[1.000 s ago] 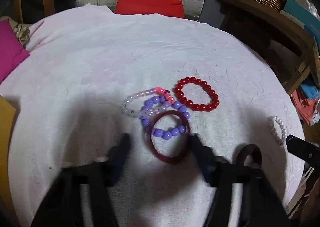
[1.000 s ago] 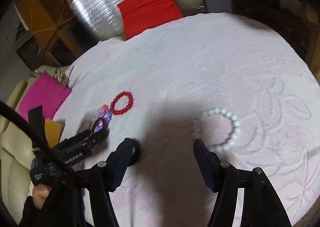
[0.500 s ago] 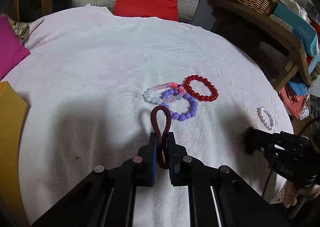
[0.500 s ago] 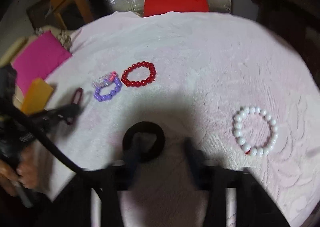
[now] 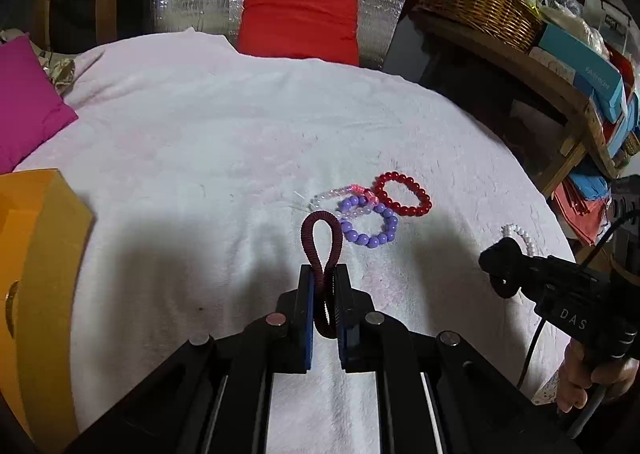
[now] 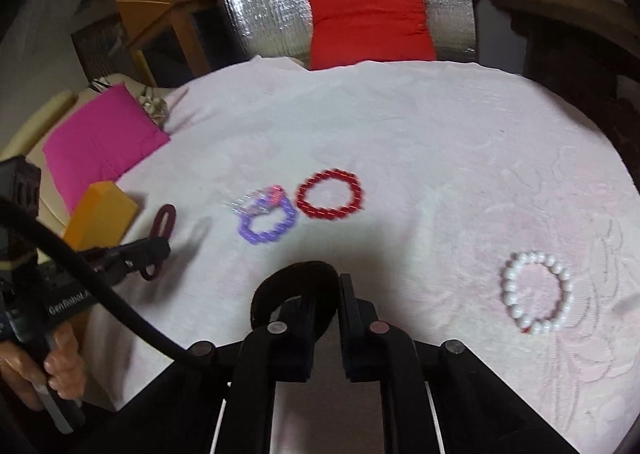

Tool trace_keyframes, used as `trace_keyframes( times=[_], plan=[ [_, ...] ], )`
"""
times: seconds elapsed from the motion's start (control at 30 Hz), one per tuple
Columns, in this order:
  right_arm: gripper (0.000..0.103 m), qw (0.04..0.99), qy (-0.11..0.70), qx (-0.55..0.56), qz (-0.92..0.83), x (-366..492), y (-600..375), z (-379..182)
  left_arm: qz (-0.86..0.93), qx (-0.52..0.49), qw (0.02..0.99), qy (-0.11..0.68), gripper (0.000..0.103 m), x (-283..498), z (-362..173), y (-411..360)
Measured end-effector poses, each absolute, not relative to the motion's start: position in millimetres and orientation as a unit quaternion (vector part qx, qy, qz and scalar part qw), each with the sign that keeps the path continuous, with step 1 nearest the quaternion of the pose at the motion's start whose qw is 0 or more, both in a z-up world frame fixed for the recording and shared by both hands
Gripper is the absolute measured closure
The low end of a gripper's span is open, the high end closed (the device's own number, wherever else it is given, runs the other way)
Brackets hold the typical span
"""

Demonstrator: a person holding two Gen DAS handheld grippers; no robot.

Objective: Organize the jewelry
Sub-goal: 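Carry both hair ties over the orange box and open both tools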

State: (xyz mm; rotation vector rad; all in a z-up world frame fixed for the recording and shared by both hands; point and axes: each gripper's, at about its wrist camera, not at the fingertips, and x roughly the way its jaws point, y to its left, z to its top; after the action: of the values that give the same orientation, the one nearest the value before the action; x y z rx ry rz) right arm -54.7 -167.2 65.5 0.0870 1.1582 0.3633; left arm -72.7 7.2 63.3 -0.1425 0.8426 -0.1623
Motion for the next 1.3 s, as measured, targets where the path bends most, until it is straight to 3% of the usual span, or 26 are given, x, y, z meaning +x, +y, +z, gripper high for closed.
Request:
trace_keyframes(
  times=[1.3],
  plan=[
    [0.092, 0.818, 0.52, 0.056, 0.238, -63, -64, 72, 0.095, -0.047, 0.94, 0.326, 0.093, -121, 113, 82]
  ],
)
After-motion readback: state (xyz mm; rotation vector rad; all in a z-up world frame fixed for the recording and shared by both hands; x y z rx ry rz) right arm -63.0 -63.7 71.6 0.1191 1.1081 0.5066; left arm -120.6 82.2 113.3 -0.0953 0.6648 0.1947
